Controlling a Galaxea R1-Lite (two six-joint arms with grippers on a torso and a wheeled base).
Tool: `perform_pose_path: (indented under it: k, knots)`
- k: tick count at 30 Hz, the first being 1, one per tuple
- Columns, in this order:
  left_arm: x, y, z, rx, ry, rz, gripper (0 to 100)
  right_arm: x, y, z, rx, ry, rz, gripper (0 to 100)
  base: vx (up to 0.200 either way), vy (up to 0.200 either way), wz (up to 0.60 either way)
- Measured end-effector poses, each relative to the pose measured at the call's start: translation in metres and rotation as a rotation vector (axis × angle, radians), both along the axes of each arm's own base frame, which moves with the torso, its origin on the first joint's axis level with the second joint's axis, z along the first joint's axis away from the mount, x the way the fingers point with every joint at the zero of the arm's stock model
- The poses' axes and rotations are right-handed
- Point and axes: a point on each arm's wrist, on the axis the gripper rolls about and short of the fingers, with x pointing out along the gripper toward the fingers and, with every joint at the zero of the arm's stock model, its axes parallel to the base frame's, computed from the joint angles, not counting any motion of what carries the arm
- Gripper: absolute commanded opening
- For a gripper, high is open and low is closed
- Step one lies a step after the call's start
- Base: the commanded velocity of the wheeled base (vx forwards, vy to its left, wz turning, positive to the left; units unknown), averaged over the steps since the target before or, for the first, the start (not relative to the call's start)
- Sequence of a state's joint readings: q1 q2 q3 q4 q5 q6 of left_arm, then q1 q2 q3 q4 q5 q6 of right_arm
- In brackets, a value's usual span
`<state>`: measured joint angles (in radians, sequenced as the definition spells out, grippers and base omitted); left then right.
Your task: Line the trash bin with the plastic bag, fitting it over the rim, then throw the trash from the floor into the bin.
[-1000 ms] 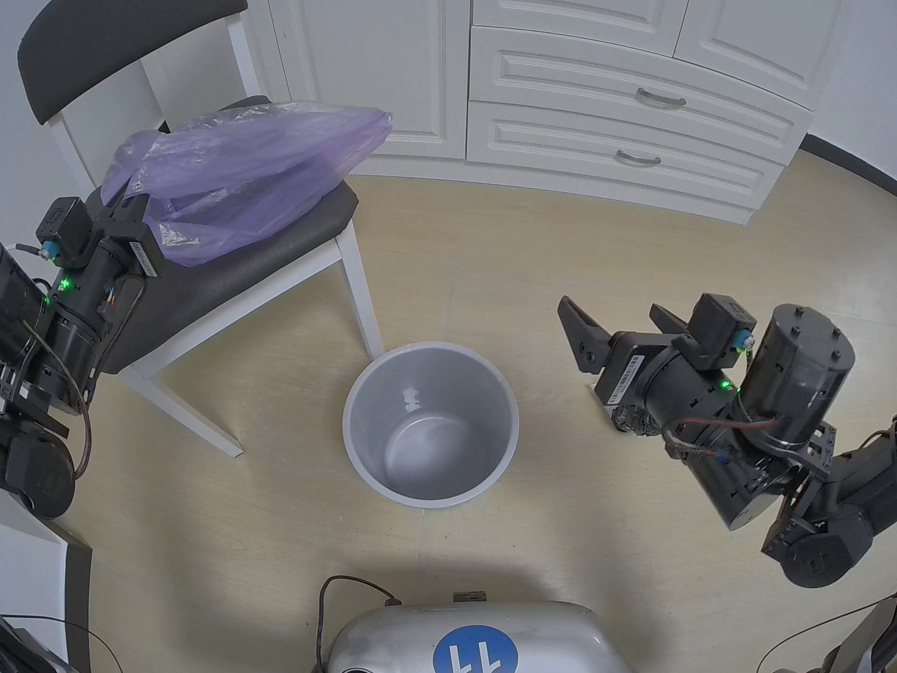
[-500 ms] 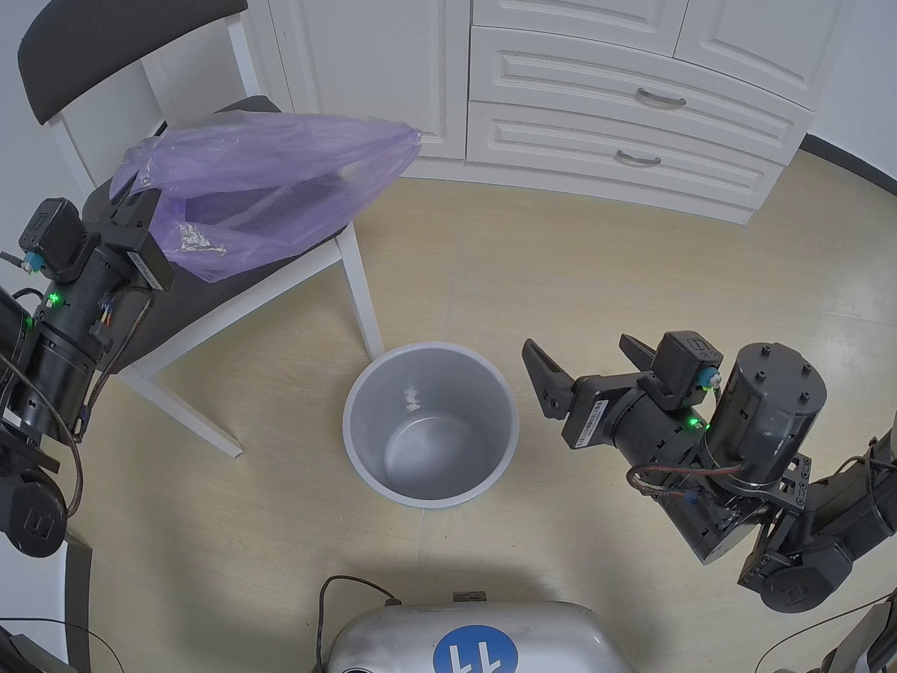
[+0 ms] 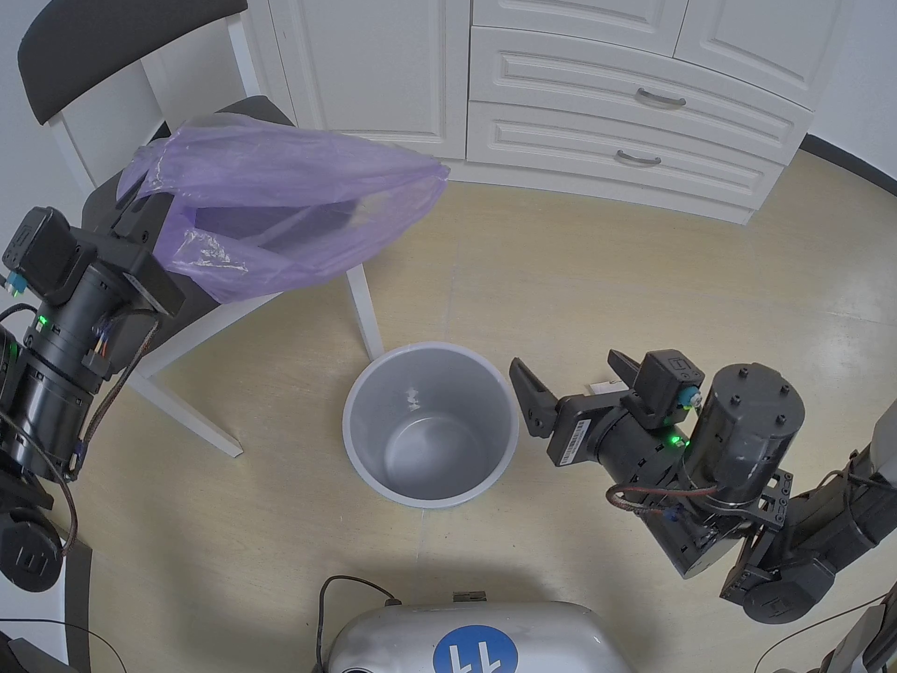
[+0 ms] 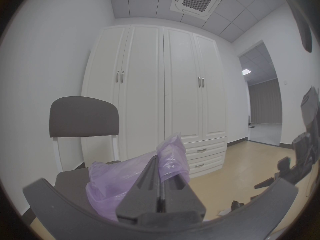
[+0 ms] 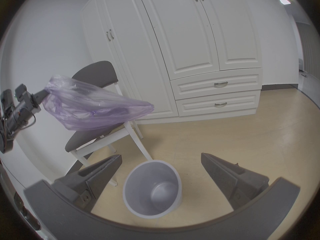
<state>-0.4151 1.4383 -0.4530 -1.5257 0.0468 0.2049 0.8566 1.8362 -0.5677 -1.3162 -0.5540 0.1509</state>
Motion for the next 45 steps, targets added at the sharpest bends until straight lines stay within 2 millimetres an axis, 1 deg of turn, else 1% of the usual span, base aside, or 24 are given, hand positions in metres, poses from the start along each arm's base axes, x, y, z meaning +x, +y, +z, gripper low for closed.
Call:
perform_pose_path:
  k: [8,12,22,36,45]
  knots:
    - [-0.023,-0.011,0.001,-0.002,-0.013,-0.100,0,-0.001,0.007,-0.010,-0.020,0.021,0.011,100,0.000,0.000,0.00]
    - [-0.031,-0.013,0.000,0.010,-0.017,-0.119,0,0.000,0.008,-0.012,-0.025,0.024,0.011,100,0.000,0.000,0.00]
    - [-0.037,-0.014,-0.004,0.034,-0.014,-0.138,0,0.000,0.008,-0.012,-0.026,0.025,0.012,100,0.000,0.000,0.00]
    - [-0.048,-0.025,-0.010,0.063,-0.010,-0.204,0,0.001,0.016,-0.027,-0.045,0.058,0.025,100,0.000,0.000,0.00]
    - [-0.052,-0.025,-0.013,0.075,-0.006,-0.215,0,0.003,0.012,-0.021,-0.031,0.045,0.011,100,0.000,0.000,0.00]
